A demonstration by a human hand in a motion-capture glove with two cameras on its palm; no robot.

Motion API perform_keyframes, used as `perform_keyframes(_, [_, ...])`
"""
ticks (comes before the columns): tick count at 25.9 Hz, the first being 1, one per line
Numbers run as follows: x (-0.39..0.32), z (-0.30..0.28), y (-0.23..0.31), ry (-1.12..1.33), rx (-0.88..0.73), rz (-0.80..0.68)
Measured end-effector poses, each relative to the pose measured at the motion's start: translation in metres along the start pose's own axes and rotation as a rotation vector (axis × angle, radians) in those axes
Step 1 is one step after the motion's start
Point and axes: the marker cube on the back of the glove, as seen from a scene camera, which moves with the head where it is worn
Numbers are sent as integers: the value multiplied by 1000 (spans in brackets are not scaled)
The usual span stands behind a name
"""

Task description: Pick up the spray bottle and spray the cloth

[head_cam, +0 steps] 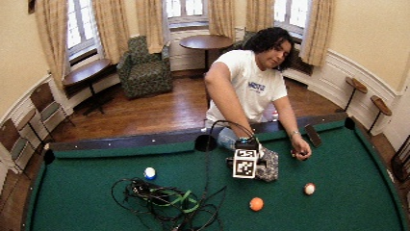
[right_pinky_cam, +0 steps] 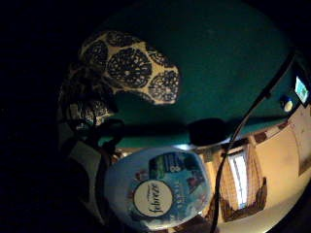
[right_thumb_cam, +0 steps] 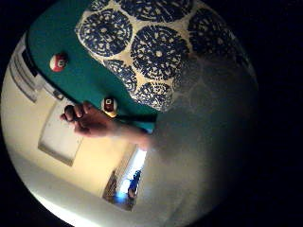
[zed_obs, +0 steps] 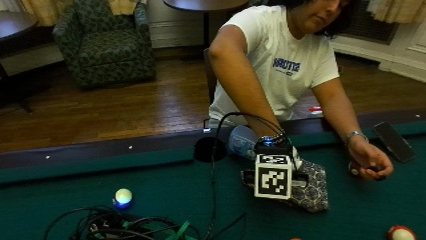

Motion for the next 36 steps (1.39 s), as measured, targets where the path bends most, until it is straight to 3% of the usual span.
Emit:
perform_keyframes(10, [-29,-50,65,-39,128,-265])
perform_keyframes(15, [-73,-77,107,-203,346,-478])
perform_keyframes(24, [-102,-95,177,-368,581,-839])
perform_keyframes(30, [-127,-90,176,-508,712,-1033])
perform_keyframes(36, [-166,-82,131,-596,760,-1088])
